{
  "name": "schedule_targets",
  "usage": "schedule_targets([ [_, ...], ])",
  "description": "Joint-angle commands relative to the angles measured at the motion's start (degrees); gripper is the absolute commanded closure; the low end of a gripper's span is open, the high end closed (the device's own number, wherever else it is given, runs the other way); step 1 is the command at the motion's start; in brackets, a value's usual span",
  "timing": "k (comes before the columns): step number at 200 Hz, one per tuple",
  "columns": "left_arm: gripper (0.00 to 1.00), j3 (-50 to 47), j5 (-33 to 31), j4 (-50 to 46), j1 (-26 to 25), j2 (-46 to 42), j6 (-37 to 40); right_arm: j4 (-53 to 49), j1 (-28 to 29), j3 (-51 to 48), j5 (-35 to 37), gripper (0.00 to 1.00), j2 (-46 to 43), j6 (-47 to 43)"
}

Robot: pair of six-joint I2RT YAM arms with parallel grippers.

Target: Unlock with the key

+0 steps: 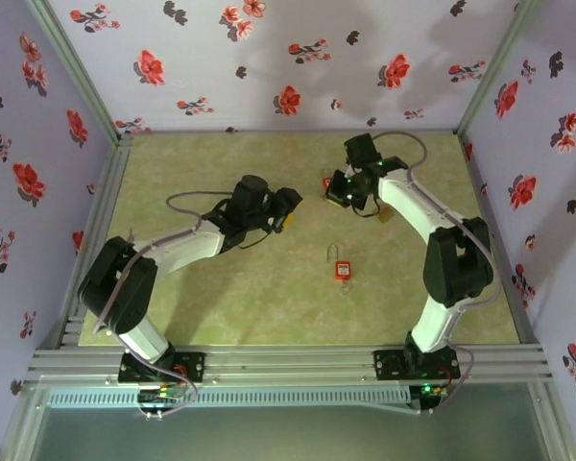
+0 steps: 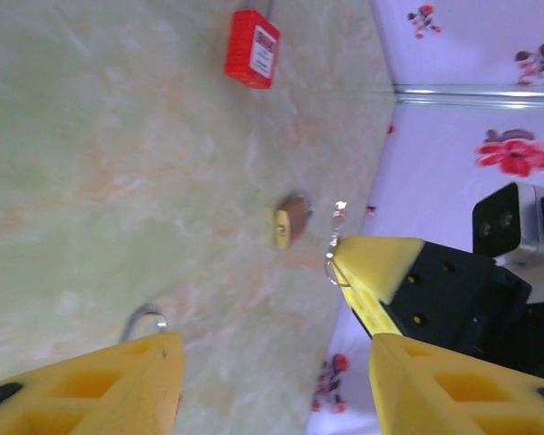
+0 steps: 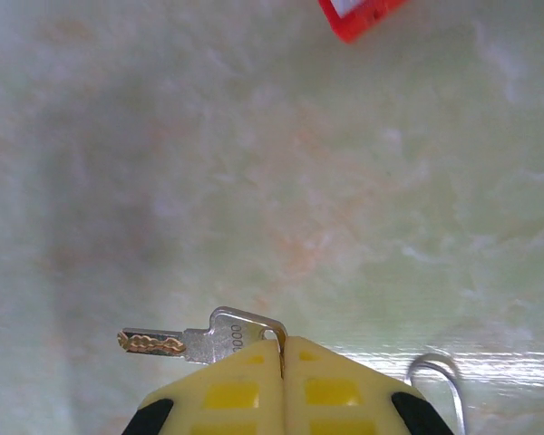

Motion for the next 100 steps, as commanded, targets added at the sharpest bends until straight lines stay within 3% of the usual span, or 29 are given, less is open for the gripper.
schedule_targets([
  [1, 0.43, 0.4, -3.63, 11.82, -1.31, 2.56, -8.07, 7.52, -0.8, -2.5, -5.8, 1.0, -2.54, 9.85],
  [63, 0.42, 6.59, -6.74, 17.8, -1.96, 9.13, -8.79, 15.49, -0.89, -7.07, -10.14, 1.0, -5.67, 19.96],
  [100, 0.51, 8.03, -6.47, 19.03, -2.33, 12.08, -9.51, 19.93, -0.97, -11.17, -10.37, 1.0, -8.29, 24.46],
])
